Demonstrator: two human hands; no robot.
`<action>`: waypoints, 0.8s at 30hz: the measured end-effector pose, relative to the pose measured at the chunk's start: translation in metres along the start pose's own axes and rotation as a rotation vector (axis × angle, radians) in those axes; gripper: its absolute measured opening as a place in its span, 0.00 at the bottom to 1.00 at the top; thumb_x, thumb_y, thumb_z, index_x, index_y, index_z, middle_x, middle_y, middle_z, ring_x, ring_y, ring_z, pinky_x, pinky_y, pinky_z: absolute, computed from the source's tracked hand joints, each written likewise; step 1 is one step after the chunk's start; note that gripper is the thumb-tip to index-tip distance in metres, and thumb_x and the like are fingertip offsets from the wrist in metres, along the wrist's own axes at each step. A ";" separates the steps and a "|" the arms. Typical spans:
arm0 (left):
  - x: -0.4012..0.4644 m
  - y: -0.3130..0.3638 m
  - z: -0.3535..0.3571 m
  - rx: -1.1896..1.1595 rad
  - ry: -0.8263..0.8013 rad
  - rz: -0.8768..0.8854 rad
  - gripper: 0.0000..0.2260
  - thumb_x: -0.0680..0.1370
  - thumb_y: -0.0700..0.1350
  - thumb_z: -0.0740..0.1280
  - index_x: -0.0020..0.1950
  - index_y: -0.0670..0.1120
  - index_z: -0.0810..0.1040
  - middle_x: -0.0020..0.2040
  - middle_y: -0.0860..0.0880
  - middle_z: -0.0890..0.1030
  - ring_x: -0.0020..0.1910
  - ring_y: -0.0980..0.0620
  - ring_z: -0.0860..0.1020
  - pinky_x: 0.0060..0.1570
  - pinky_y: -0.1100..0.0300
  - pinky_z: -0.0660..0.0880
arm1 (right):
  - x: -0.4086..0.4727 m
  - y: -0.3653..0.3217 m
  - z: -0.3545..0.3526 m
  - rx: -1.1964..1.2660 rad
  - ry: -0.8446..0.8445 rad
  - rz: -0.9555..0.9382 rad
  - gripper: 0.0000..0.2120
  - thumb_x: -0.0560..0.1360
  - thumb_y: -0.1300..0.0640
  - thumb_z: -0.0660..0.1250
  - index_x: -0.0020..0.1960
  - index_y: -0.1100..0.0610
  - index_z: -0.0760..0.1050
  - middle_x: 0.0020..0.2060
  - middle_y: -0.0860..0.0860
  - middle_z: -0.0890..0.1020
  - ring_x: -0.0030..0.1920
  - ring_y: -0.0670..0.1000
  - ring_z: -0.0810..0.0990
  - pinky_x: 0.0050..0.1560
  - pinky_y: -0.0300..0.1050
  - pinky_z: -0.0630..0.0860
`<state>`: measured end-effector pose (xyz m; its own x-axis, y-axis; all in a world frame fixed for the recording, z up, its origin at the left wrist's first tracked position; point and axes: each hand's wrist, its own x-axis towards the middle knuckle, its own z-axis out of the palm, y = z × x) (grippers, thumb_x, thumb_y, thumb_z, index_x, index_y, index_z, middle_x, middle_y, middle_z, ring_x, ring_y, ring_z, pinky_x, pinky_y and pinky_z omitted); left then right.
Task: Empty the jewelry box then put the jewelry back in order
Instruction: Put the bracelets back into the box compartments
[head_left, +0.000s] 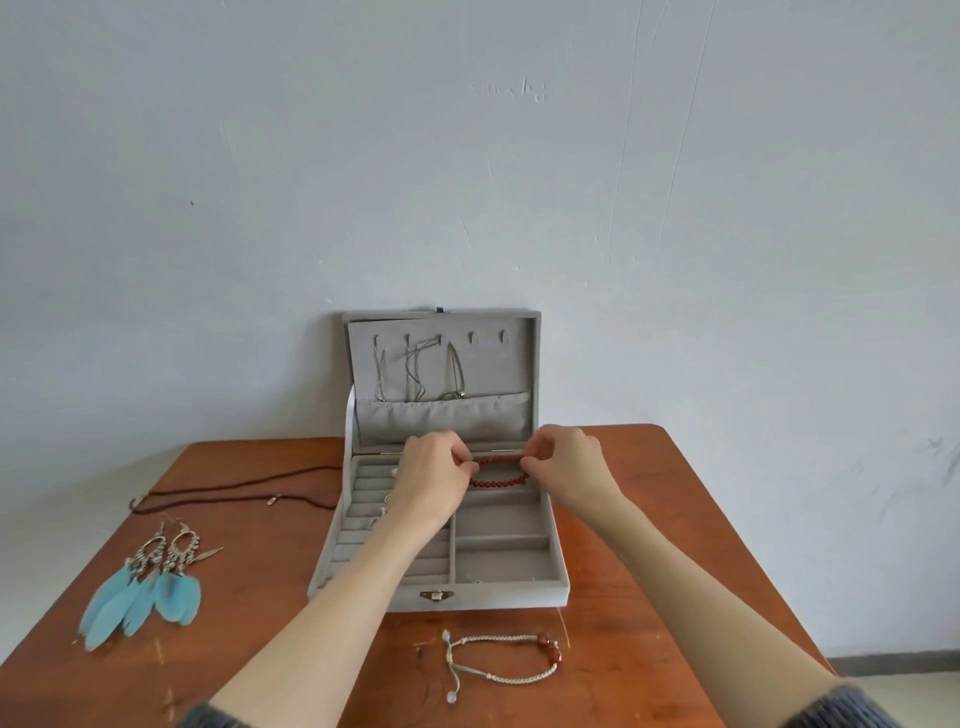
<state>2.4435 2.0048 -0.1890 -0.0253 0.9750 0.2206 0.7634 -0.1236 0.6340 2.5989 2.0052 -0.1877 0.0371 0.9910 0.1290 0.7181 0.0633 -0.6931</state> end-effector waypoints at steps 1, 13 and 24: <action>0.001 -0.001 0.001 0.031 0.003 0.016 0.03 0.73 0.42 0.70 0.43 0.44 0.81 0.44 0.47 0.82 0.49 0.48 0.78 0.51 0.51 0.75 | 0.002 -0.001 0.001 -0.054 -0.013 -0.032 0.06 0.71 0.62 0.64 0.43 0.54 0.78 0.38 0.50 0.80 0.42 0.50 0.77 0.38 0.36 0.72; 0.008 -0.009 0.006 0.255 -0.070 0.113 0.06 0.75 0.43 0.68 0.49 0.45 0.83 0.53 0.43 0.76 0.57 0.44 0.71 0.53 0.56 0.70 | 0.001 -0.008 0.006 -0.476 -0.011 -0.227 0.11 0.73 0.66 0.58 0.50 0.61 0.77 0.49 0.57 0.79 0.55 0.57 0.71 0.51 0.48 0.70; 0.003 -0.012 -0.002 0.428 -0.076 0.271 0.12 0.78 0.50 0.61 0.57 0.49 0.80 0.54 0.46 0.75 0.56 0.46 0.69 0.54 0.55 0.69 | -0.009 0.000 0.001 -0.499 -0.034 -0.209 0.13 0.77 0.55 0.58 0.53 0.57 0.79 0.53 0.55 0.72 0.57 0.56 0.68 0.52 0.47 0.67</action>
<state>2.4333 2.0085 -0.1945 0.2449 0.9311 0.2702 0.9323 -0.3027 0.1981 2.5977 1.9963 -0.1896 -0.1586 0.9671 0.1989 0.9509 0.2038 -0.2330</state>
